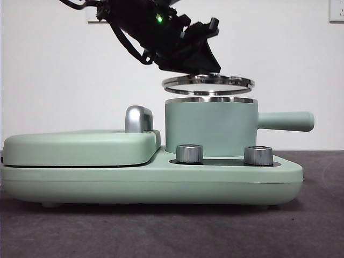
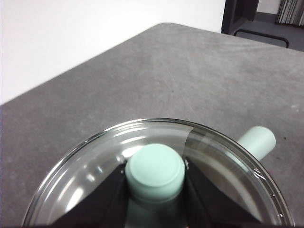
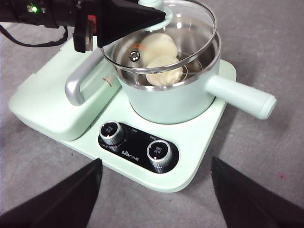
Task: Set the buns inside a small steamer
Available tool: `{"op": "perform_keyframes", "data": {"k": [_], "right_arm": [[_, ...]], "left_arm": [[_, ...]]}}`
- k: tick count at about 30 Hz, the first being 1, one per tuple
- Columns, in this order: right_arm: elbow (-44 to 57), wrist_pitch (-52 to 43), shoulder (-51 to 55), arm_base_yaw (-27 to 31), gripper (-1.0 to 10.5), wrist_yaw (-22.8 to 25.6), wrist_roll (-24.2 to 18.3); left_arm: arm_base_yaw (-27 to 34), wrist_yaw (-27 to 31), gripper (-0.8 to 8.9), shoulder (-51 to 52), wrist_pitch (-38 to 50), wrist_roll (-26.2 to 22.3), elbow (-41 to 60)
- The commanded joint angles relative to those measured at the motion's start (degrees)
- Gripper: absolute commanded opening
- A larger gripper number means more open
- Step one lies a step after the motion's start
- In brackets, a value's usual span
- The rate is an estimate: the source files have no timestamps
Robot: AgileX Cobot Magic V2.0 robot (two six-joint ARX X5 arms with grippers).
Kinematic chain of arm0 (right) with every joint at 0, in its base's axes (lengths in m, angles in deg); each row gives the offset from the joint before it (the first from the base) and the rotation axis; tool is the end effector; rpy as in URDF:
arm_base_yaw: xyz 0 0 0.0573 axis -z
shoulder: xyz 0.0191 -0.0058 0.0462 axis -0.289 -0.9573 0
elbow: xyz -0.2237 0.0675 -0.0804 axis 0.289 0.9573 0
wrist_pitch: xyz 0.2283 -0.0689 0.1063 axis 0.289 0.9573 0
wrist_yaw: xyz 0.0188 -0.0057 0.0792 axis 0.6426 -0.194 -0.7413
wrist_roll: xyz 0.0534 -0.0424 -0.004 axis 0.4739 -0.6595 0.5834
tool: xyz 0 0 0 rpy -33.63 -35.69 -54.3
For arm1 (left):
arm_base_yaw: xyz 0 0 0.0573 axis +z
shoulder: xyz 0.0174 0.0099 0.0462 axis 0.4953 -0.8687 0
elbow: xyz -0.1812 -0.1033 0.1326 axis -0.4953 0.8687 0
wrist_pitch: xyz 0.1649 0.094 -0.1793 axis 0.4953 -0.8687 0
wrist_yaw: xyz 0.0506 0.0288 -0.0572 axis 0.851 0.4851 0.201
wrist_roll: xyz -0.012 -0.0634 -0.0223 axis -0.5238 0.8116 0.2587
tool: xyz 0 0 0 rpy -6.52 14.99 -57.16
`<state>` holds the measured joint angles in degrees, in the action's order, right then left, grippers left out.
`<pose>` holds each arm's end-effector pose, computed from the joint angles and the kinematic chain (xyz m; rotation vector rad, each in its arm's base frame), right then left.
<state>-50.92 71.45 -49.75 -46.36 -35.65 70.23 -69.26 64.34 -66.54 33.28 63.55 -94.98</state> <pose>0.1264 0.0778 0.2853 0.1050 0.5514 0.5517 0.3208 -0.2771 0.2466 0.2043 0.2307 -0.8843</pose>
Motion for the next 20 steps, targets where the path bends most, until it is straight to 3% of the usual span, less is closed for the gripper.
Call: {"op": "perform_keyframes", "data": {"k": [1, 20], "right_arm": [[-0.3, -0.1, -0.2, -0.3, 3.5, 0.1, 0.8], [-0.3, -0.1, -0.2, -0.3, 3.5, 2.0, 0.8]], "left_arm": [[-0.7, 0.0, 0.1, -1.3, 2.2, -0.4, -1.1], [-0.7, 0.0, 0.1, -4.6, 2.8, -0.3, -1.1]]}}
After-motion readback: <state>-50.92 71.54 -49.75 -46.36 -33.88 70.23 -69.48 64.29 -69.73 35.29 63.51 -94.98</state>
